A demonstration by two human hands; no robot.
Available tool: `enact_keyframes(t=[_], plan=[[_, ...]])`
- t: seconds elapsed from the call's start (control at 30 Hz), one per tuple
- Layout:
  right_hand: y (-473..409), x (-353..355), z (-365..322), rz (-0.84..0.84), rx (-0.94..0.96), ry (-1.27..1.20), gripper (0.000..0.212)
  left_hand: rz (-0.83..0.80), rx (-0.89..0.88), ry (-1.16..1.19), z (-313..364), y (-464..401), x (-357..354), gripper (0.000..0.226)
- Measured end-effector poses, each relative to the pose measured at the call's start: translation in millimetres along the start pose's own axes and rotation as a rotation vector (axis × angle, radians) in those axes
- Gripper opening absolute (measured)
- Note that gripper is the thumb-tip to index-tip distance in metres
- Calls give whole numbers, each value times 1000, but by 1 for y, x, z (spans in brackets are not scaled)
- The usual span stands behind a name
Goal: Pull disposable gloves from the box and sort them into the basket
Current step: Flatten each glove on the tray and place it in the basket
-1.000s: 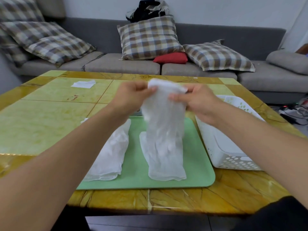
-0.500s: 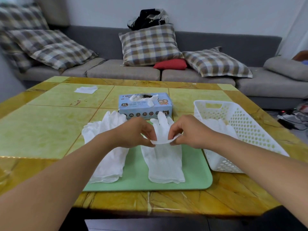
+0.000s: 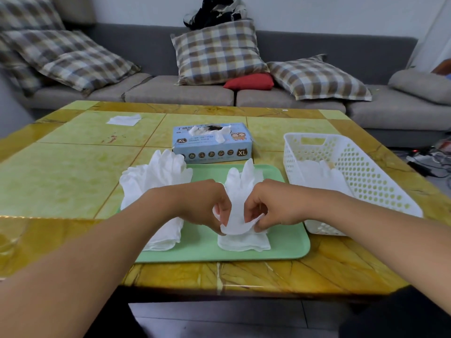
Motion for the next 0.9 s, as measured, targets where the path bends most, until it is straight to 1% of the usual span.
enact_keyframes(t=[0.1, 0.27, 0.3, 0.33, 0.43, 0.5, 0.57, 0.6, 0.63, 0.67, 0.7, 0.77, 0.8, 0.83, 0.87, 0.9], plan=[[1, -4, -3, -60, 2, 36, 35, -38, 6, -15, 3, -2, -5, 20], [3, -12, -10, -76, -40, 139, 54, -78, 36, -21, 6, -2, -12, 42], [3, -14, -11, -75, -43, 163, 52, -80, 35, -30, 6, -2, -12, 44], [3, -16, -12, -70, -33, 182, 46, -78, 27, -36, 5, -2, -13, 44], [1, -21, -14, -55, 5, 249, 17, -62, -8, -53, 5, -4, -15, 38], [0, -19, -13, -32, 20, 222, 12, -55, 3, -57, 5, -4, -15, 43], [0, -6, -9, 27, -3, 33, 8, 4, 7, -70, 6, -5, -12, 53], [1, 4, -5, 62, -25, -123, 6, 89, -26, -53, 8, -5, -7, 52], [4, 15, -2, 97, -51, -305, 7, 203, -79, 2, 10, -5, 0, 46], [6, 24, 1, 136, -70, -492, 10, 313, -131, 106, 12, -4, 8, 38], [10, 34, 4, 177, -80, -671, 11, 398, -165, 273, 15, -2, 17, 32], [17, 49, 8, 283, -92, -1003, 8, 508, -189, 726, 22, 6, 34, 21], [20, 57, 11, 330, -81, -1138, 10, 549, -196, 927, 26, 8, 42, 21], [21, 60, 12, 350, -59, -1256, 23, 571, -192, 1085, 28, 10, 46, 27], [21, 62, 14, 344, -33, -1353, 46, 592, -181, 1198, 30, 11, 48, 32], [22, 64, 14, 309, -6, -1418, 67, 617, -168, 1273, 32, 12, 50, 32]])
Point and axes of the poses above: each hand's wrist, its own y-axis away from the middle knuckle, its own x-axis out of the back of the hand, z = x × y, the point moved 3 cm from there along -y, towards the middle knuckle, and after that the axes turned 8 degrees about y, right-handed, at the moved point
